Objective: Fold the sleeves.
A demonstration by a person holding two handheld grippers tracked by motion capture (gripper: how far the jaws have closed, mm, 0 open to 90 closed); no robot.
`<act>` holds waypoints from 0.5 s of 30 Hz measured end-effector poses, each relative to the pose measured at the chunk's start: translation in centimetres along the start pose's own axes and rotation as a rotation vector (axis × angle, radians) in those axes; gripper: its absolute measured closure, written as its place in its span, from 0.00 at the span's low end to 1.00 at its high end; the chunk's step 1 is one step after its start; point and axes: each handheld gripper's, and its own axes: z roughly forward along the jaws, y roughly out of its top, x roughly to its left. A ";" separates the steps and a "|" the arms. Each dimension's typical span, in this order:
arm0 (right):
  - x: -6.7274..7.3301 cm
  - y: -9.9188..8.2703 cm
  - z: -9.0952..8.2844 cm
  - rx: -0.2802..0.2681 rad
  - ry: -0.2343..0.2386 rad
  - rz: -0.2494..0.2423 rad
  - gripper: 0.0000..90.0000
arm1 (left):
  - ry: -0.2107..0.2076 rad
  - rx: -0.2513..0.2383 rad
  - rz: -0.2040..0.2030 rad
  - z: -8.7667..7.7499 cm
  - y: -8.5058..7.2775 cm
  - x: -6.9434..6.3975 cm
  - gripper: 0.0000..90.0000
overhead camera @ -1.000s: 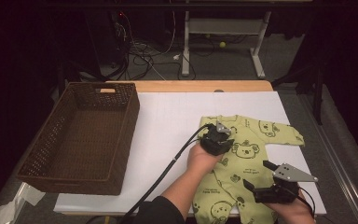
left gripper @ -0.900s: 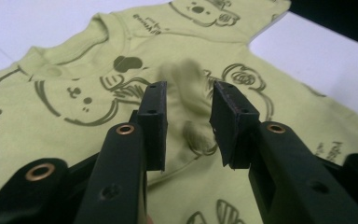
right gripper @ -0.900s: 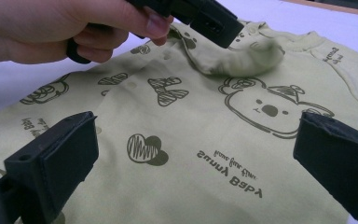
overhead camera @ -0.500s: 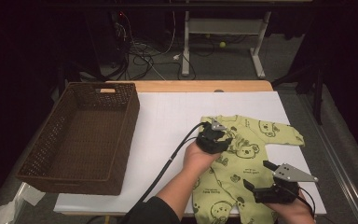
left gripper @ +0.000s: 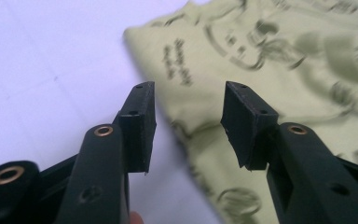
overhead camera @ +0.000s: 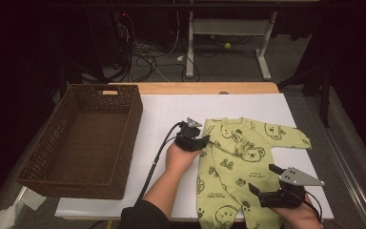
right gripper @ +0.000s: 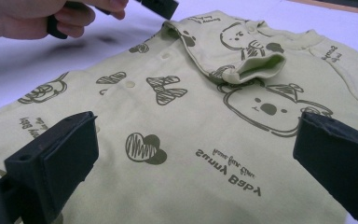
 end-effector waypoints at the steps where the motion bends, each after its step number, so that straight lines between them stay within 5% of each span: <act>1: 0.0 0.0 0.1 0.001 0.000 -0.004 0.01 | -0.001 0.009 -0.008 0.2 -0.1 0.2 0.54; 6: 0.1 -0.1 0.1 0.003 0.002 0.000 0.01 | -0.018 0.030 0.002 1.1 -0.4 -0.1 0.57; 10: 0.0 -0.1 0.2 0.005 0.003 0.005 0.01 | 0.005 0.052 0.049 1.7 -0.5 -1.1 0.70; 12: 0.1 -0.1 0.2 0.006 0.004 0.003 0.01 | 0.004 0.058 0.049 1.6 -0.5 -1.1 0.86; 15: 0.1 -0.1 0.1 0.004 0.003 0.004 0.01 | 0.065 0.055 0.085 1.5 -0.5 -1.2 0.90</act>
